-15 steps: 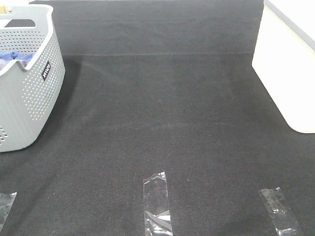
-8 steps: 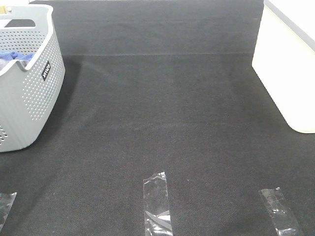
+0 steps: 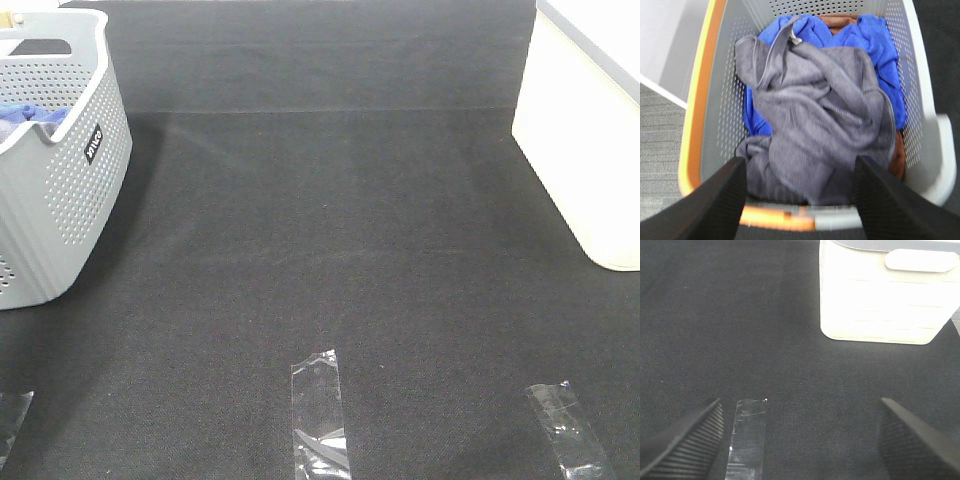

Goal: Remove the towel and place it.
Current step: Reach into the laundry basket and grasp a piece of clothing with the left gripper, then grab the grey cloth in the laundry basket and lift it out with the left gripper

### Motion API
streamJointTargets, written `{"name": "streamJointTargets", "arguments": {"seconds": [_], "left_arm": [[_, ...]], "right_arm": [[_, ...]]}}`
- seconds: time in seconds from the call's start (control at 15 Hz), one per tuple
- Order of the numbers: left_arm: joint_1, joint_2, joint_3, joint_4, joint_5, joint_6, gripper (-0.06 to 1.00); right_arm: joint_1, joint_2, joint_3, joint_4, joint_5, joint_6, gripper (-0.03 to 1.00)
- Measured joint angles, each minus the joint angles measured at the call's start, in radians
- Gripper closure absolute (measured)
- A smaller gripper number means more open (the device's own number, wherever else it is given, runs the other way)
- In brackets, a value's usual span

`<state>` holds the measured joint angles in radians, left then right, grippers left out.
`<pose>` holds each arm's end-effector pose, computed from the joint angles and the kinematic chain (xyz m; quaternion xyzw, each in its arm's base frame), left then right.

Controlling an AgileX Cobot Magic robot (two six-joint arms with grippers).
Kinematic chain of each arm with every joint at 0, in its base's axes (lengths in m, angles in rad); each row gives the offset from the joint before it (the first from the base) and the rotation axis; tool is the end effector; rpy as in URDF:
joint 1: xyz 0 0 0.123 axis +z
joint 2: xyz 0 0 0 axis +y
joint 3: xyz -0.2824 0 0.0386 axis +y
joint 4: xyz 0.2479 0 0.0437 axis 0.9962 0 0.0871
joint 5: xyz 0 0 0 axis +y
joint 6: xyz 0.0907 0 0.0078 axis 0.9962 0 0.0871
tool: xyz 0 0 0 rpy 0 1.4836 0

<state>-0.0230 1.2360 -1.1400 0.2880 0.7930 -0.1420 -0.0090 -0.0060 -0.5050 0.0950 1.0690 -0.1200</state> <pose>0.2582 0.0125 0.3593 0.0003 0.9190 0.1015 0.3809 -0.0068 0.0076 0.2781 -0.0495 0.8501 0.0137 0.5241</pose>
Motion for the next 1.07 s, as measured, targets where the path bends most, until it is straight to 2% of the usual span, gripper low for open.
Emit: {"name": "streamJointTargets", "arguments": {"seconds": [0.27, 0.47, 0.67, 0.93, 1.07], "left_arm": [[0.0, 0.341, -0.278, 0.048, 0.141, -0.002, 0.35], [0.0, 0.507, -0.438, 0.09, 0.202, -0.003, 0.35], [0.015, 0.64, -0.567, 0.11, 0.215, -0.003, 0.35], [0.077, 0.781, -0.71, 0.106, 0.229, -0.005, 0.35], [0.083, 0.81, -0.73, 0.107, 0.226, -0.005, 0.35]], "right_arm": [[0.0, 0.0, 0.0, 0.0, 0.0, 0.0, 0.19], [0.0, 0.0, 0.0, 0.0, 0.0, 0.0, 0.19], [0.0, 0.0, 0.0, 0.0, 0.0, 0.0, 0.19], [0.0, 0.0, 0.0, 0.0, 0.0, 0.0, 0.19], [0.0, -0.001, 0.0, 0.0, 0.0, 0.0, 0.19]]}}
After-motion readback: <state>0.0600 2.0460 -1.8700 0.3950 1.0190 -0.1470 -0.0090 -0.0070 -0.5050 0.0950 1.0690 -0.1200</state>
